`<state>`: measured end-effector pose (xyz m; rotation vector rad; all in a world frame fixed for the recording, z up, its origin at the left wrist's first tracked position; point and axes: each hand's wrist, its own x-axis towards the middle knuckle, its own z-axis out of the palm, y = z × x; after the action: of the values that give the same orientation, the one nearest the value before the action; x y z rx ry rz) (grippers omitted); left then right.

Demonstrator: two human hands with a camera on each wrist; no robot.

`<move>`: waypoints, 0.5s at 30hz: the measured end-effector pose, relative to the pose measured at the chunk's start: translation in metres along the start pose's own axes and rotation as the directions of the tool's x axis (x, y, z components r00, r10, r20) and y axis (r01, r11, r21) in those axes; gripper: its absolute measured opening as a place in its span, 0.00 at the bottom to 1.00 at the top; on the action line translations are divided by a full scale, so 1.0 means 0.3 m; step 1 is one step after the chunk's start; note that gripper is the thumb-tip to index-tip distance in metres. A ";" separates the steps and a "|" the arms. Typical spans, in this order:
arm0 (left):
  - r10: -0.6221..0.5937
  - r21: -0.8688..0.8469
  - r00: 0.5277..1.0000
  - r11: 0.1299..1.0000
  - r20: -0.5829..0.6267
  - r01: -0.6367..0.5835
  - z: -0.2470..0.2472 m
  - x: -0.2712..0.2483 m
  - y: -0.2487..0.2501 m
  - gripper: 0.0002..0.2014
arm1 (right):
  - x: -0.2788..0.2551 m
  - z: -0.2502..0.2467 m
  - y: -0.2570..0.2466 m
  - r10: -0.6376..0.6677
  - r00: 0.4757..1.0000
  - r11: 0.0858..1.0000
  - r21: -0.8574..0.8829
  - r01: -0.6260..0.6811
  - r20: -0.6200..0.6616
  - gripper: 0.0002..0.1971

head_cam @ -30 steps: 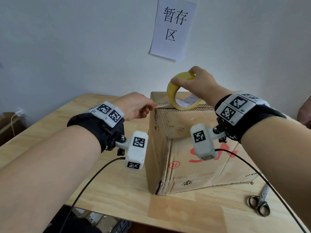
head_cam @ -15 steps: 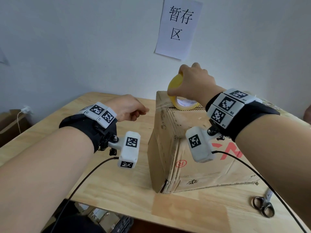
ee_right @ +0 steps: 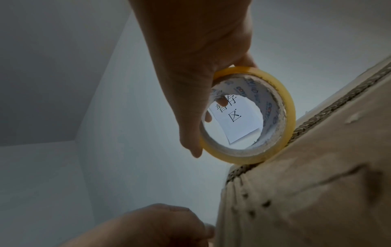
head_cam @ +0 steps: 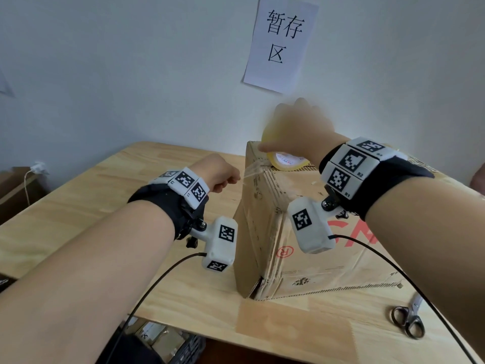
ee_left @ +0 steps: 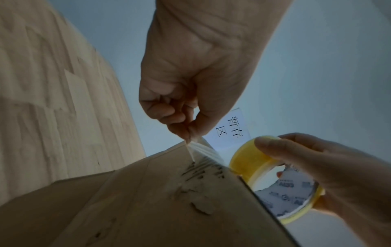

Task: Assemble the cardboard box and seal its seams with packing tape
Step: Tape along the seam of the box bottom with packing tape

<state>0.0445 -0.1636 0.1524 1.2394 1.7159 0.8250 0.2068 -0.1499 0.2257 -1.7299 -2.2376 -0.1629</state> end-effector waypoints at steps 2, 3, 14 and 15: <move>0.039 -0.038 0.999 0.998 -0.017 -0.040 -0.015 0.000 0.008 0.05 | -0.001 0.002 0.019 0.030 0.999 0.998 0.064 -0.029 -0.013 0.35; 0.050 -0.060 0.998 0.997 -0.028 -0.052 -0.024 -0.002 0.013 0.04 | -0.001 0.003 0.027 0.050 0.999 0.995 0.092 -0.048 -0.020 0.35; -0.005 0.143 1.000 0.990 -0.003 0.006 0.035 0.013 0.013 0.10 | 0.012 -0.004 0.027 0.029 0.999 0.996 0.087 -0.032 0.034 0.41; 0.004 0.163 1.000 0.987 0.002 -0.004 0.043 0.015 0.010 0.10 | 0.014 -0.004 0.034 0.026 0.999 0.995 0.097 -0.030 0.044 0.42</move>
<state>0.0565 -0.1581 0.1483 1.3515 1.8094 0.6962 0.2157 -0.1436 0.2273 -1.7273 -2.2111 -0.0109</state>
